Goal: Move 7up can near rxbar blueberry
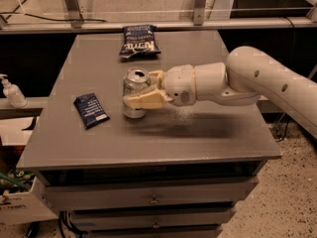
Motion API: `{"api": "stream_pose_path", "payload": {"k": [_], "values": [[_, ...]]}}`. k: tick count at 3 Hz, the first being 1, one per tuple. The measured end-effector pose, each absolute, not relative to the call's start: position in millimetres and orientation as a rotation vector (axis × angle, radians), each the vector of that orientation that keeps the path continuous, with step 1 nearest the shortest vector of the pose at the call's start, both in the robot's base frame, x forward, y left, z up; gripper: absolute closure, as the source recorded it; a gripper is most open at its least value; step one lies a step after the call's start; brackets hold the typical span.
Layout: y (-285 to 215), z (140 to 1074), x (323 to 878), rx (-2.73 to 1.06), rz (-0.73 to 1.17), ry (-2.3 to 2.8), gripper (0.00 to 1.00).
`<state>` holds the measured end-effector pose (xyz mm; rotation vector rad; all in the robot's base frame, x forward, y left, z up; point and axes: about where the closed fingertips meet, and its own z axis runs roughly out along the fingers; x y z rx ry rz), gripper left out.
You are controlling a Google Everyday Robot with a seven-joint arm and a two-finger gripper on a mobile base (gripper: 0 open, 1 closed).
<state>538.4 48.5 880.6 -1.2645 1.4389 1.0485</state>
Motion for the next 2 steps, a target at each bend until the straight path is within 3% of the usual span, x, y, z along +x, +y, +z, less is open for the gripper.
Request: {"api": "stream_pose_path", "payload": {"k": [2], "values": [[93,866,551,-1.324,1.045,1.406,1.00]]}}
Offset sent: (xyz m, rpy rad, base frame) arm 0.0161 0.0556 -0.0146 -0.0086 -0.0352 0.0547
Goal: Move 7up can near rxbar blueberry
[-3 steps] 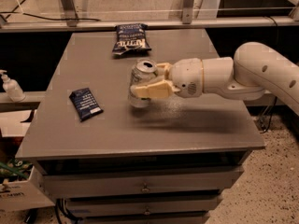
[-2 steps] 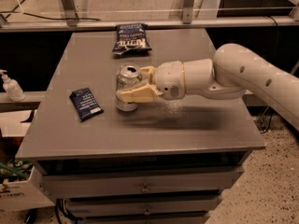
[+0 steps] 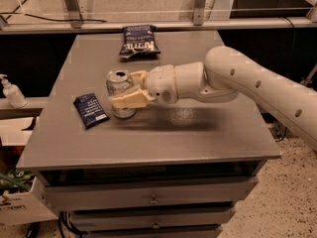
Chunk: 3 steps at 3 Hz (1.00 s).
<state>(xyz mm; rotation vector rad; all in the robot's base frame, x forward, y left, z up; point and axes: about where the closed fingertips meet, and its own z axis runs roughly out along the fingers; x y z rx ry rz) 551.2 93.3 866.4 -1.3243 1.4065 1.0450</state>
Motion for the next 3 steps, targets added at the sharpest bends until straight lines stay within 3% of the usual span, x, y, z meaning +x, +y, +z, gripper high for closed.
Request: {"api": "stream_pose_path", "payload": {"k": [3], "values": [[96.7,861.1,545.5,-1.340,1.065,1.433,0.35]]}}
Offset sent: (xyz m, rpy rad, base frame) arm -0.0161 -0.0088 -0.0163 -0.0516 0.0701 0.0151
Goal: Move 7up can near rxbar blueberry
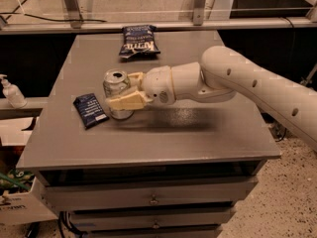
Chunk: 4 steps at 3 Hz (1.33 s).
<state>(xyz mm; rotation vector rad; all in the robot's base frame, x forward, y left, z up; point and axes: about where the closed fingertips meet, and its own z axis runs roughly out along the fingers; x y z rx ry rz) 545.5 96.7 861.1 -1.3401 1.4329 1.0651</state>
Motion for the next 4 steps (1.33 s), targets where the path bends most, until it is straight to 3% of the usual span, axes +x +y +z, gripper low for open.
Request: {"api": "stream_pose_path", "payload": {"k": [1,2,4], "values": [[96,861,545,-1.341,1.066,1.435,0.10],[93,856,538,-1.350,1.084,1.458,0.00],[60,860,541,-1.346,1.064,1.493,0.00]]}}
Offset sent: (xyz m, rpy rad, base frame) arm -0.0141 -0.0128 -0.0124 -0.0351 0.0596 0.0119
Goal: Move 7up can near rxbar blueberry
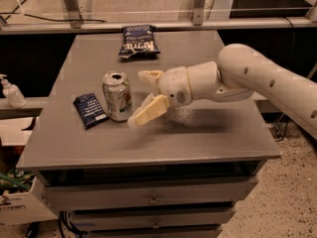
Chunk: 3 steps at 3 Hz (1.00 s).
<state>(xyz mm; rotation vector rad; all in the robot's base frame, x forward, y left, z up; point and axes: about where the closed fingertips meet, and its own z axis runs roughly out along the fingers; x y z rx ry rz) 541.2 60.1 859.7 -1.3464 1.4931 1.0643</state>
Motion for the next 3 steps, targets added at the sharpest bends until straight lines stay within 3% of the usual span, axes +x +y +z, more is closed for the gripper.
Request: {"api": "stream_pose_path", "payload": {"k": [2,3], "values": [[-57,910,576,-1.102,1.014,1.427,0.00],[-69,919,578,-1.073,1.002,1.418,0.00]]}}
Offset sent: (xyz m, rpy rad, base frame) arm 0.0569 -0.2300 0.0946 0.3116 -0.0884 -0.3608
